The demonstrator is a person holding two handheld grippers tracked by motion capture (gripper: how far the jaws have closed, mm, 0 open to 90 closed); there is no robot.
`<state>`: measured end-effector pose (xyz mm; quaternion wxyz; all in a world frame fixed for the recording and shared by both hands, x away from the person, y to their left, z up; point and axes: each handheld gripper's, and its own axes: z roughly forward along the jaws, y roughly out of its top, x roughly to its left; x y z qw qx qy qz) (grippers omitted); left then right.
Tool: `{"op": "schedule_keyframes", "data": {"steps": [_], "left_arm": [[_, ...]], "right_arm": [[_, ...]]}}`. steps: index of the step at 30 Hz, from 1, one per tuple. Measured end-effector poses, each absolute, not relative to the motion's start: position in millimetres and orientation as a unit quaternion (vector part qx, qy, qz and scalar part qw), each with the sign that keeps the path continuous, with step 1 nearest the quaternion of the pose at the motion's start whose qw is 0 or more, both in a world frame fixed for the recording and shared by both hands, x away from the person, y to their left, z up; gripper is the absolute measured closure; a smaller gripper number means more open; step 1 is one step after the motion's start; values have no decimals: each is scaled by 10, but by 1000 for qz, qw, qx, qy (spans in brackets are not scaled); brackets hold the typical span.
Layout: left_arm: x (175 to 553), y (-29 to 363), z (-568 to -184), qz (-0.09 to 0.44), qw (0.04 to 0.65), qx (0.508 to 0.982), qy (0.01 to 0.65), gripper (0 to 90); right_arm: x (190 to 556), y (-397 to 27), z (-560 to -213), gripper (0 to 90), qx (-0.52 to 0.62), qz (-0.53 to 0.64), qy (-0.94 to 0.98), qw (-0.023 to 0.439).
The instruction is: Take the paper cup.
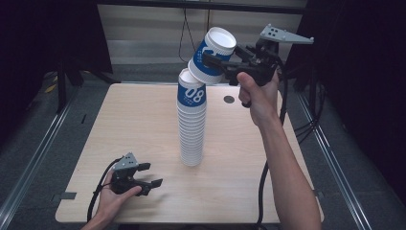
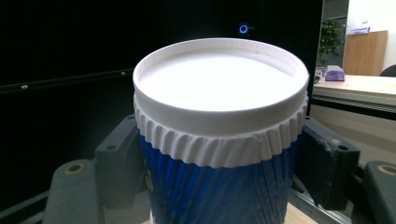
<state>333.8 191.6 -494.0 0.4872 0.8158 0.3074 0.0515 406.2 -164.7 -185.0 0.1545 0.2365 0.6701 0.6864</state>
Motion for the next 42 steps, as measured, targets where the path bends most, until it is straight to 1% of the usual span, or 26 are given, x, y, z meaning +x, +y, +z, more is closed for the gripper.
{"op": "schedule_keyframes", "data": {"steps": [4,10,11,14,20,23,25,28,29,32,35,36,38,39,42], "left_arm": [[3334,1924,-4935,48,492,813,306,179],[3320,1931,-4917,63,502,807,305,180],[3326,1935,-4918,66,498,806,313,180],[3337,1936,-4929,57,501,802,321,180],[3339,1932,-4921,58,501,802,321,185],[3339,1896,-4893,64,503,801,318,182],[3333,1874,-4881,70,504,802,312,181],[3324,1803,-4853,70,508,804,300,168],[3324,1764,-4838,64,511,804,296,156],[3319,1742,-4817,61,516,802,294,157],[3351,1742,-4799,42,527,795,298,157],[3372,1739,-4783,45,526,796,296,157],[3385,1741,-4767,42,529,792,302,157],[3399,1738,-4736,43,529,793,299,157],[3409,1713,-4709,41,531,793,295,157]], "right_arm": [[4054,-1701,-1845,256,246,683,669,162],[4004,-1878,-1851,257,260,670,671,182],[4001,-1902,-1862,257,263,666,673,184],[3982,-1979,-1901,257,275,658,674,191],[3933,-2077,-1985,258,287,641,684,197],[3907,-2099,-2131,258,294,628,694,195],[3905,-2096,-2165,258,295,625,696,194],[3883,-2070,-2336,258,301,611,707,190],[3877,-2068,-2372,258,302,610,708,188],[3855,-2068,-2453,258,305,605,712,185],[3807,-2083,-2589,258,310,608,710,176],[3772,-2083,-2702,257,314,603,713,169],[3762,-2083,-2747,258,317,602,714,167],[3729,-2087,-2864,258,321,598,717,159],[3707,-2081,-2940,258,323,593,721,157]]}}
